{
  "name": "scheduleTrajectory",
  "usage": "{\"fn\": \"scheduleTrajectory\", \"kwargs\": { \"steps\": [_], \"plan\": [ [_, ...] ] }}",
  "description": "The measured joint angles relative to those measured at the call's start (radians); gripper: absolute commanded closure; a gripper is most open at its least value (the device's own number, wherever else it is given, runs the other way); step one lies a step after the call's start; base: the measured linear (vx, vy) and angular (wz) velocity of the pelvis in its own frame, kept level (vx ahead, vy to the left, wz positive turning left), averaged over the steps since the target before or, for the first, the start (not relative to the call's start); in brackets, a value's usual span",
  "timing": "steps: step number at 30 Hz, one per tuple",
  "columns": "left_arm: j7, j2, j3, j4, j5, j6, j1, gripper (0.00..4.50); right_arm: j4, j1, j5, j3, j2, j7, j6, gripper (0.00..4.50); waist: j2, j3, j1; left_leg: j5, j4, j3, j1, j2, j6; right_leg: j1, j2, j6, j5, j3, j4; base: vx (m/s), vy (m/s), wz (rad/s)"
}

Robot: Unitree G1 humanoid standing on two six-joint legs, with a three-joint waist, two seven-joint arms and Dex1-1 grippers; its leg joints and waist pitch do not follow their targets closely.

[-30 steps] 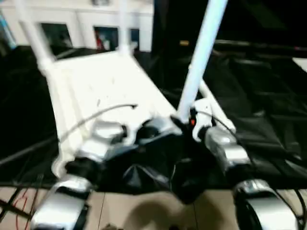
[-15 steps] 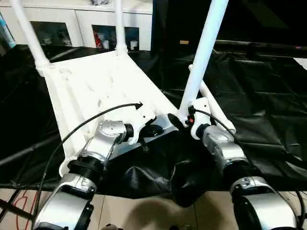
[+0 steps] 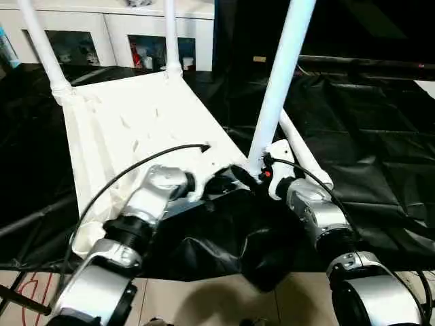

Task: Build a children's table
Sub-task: Rotate leg to tighten

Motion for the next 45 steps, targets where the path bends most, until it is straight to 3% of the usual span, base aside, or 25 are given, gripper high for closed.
{"fn": "scheduleTrajectory", "kwargs": {
  "steps": [17, 25, 31, 34, 37, 45],
  "plan": [
    [-0.094, 0.113, -0.023, -0.156, -0.008, 0.051, 0.083, 3.58, -0.006, 0.005, -0.001, 0.004, -0.005, 0.012, -0.001, 0.57, 0.000, 0.000, 0.003, 0.000, -0.001, 0.000, 0.000, 0.000, 0.000, -0.001, 0.000, 0.001, 0.000, 0.000, 0.000, 0.000, 0.000, 0.00],
    [-0.069, 0.105, -0.026, -0.160, -0.017, 0.055, 0.085, 4.41, -0.006, 0.005, -0.002, 0.007, -0.010, 0.022, -0.001, 0.57, 0.000, 0.000, 0.003, 0.000, -0.001, 0.000, 0.000, 0.000, 0.000, -0.001, 0.000, 0.001, -0.001, 0.000, 0.000, 0.000, 0.000, 0.00],
    [-0.082, 0.115, -0.021, -0.153, -0.022, 0.048, 0.086, 4.49, -0.006, 0.008, -0.003, 0.018, -0.028, 0.056, -0.010, 0.57, 0.000, 0.000, 0.005, 0.000, -0.001, 0.000, 0.000, 0.000, 0.000, -0.001, 0.000, 0.003, -0.002, 0.000, 0.000, 0.000, 0.000, 0.00],
    [-0.124, 0.140, -0.027, -0.160, -0.029, 0.010, 0.102, 4.50, -0.009, 0.015, 0.007, 0.017, -0.040, 0.113, 0.004, 0.22, 0.000, 0.000, 0.006, 0.000, -0.001, 0.000, 0.000, 0.000, 0.000, 0.000, 0.000, 0.003, -0.002, 0.000, 0.000, 0.000, 0.000, 0.00],
    [-0.178, 0.166, -0.034, -0.181, -0.047, -0.020, 0.122, 4.50, -0.045, 0.044, 0.021, 0.021, -0.062, 0.188, 0.026, 0.05, 0.000, 0.000, 0.011, 0.000, -0.001, 0.001, -0.001, 0.000, 0.000, 0.000, 0.000, 0.001, -0.001, 0.001, 0.000, 0.000, 0.000, 0.00],
    [-0.313, 0.220, -0.053, -0.207, -0.072, -0.095, 0.151, 4.50, -0.196, 0.118, 0.028, 0.110, -0.177, 0.448, 0.056, 0.05, 0.001, 0.000, 0.039, 0.000, -0.002, 0.002, -0.001, 0.000, 0.000, 0.000, 0.000, 0.002, -0.002, 0.001, 0.000, 0.000, 0.000, 0.00]
  ]
}}
